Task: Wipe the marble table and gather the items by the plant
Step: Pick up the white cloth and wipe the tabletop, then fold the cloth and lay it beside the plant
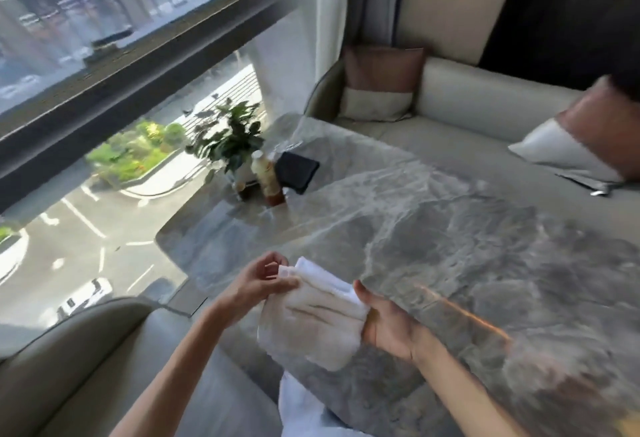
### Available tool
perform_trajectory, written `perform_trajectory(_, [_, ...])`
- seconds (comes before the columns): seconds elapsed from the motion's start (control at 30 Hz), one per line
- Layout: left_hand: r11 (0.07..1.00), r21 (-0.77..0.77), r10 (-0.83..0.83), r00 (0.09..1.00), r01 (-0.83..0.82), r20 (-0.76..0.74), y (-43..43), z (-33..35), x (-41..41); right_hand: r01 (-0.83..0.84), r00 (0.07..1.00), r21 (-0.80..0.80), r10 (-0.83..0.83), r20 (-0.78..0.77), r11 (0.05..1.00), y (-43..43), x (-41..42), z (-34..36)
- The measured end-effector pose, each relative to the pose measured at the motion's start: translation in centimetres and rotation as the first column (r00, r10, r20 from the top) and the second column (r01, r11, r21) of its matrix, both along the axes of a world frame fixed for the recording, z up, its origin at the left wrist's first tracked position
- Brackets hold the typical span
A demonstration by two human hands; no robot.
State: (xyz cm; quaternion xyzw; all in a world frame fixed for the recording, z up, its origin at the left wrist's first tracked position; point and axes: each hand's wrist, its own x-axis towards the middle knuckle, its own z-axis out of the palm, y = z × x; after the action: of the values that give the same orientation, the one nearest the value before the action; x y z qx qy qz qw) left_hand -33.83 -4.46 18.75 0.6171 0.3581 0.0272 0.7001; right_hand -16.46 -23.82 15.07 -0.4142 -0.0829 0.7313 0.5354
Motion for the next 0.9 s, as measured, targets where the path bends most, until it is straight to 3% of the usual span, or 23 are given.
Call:
perform_trajectory(0.17, [0.974,0.178,-0.159,0.982,0.14,0.099,5.4,0.8,2.8,0.124,0.964,0.012,-0.123,0.234,0.992,3.2,0.7,1.2])
perform_trajectory(0.33, [0.919,0.094,-0.394,0.896,0.383,0.203,12.5,1.3,3.3,0.115,0.947,-0.077,-0.086,0.309,0.99,8.8,1.0,2.9])
perform_trajectory(0.5, [0.836,0.066,-0.546,0.815,0.545,0.194,17.4,2.1,4.8,0.08,0.937,-0.185,-0.011,0.349,0.979,14.5,0.7,3.6])
perform_trajectory(0.63, [0.812,0.04,-0.579,0.793,0.583,0.191,20.2,2.6,5.8,0.165,0.952,-0.215,-0.098,0.289,0.963,16.9,0.5,4.2])
perform_trajectory(0.77, [0.799,0.124,-0.601,0.778,0.588,0.185,21.6,3.7,7.6,0.216,0.958,-0.199,-0.168,0.231,0.956,17.6,0.8,5.7])
perform_trajectory(0.9, [0.857,0.194,-0.508,0.847,0.478,0.158,21.9,3.8,9.1,0.278,0.909,-0.083,-0.234,0.344,0.957,17.2,2.2,6.8])
